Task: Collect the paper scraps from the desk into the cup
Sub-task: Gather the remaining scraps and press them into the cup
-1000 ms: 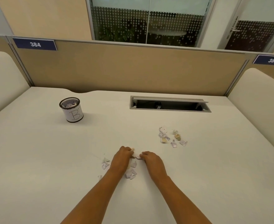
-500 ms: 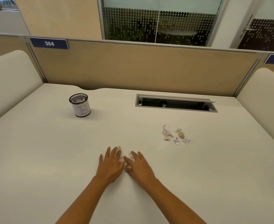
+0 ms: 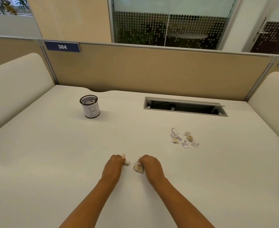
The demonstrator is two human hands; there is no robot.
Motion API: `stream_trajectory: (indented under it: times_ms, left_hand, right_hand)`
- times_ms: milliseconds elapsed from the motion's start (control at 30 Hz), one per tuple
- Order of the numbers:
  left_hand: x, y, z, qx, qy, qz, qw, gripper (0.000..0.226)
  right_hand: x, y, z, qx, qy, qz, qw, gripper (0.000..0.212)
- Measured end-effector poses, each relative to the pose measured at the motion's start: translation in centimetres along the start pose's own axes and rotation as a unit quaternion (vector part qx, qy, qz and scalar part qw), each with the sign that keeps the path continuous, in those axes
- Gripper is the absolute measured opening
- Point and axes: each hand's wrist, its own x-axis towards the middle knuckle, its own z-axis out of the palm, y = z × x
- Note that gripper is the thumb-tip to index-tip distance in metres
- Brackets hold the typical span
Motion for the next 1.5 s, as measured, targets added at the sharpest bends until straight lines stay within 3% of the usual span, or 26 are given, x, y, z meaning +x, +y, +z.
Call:
stream_trajectory:
  times_ms: [133,333,567,700,1000,1167,1333,1500]
  left_hand:
    - [1.0,-0.4,-0.3,0.066,0.016,0.011,0.998,0.018]
    - [2.6,0.3,-1.9,-0.135,0.077,-0.086,0.984,0.013]
    - [5.4,0.3,-5.2,-0.335,0.088,-0.152,0.926,0.019]
    - [7.3,-0.1,-7.4,-0.429,0.091,-0.173,0.882,0.026]
    - [13.7,-1.7,-13.1,-0.519,0.117,-0.157,0.832,0.034]
    - [18.3,-2.5,-17.0,-0.524,0.16,-0.138,0.825,0.035]
    - [22.7,-3.4,-19.8,-0.443,0.201,-0.13,0.864,0.03]
    - [25.8,-4.4,-20.5,-0.228,0.236,-0.085,0.941,0.022]
  right_hand:
    - [1.0,0.1,-0.5,0.122,0.057,0.093,0.987,0.03]
    - [2.0,0.2,-2.5,0.375,0.137,0.241,0.885,0.017]
    - [4.5,-1.2,-4.5,0.591,0.126,0.282,0.745,0.016]
    - [6.7,-2.6,-5.6,0.644,0.114,0.268,0.707,0.015]
    - [12.3,-5.4,-8.1,0.66,0.136,0.255,0.693,0.018]
    - [15.5,-6.6,-8.6,0.653,0.153,0.254,0.697,0.02]
    - [18.8,-7.7,-8.9,0.639,0.164,0.247,0.71,0.016]
    - [22.2,-8.9,-9.0,0.621,0.168,0.227,0.731,0.017]
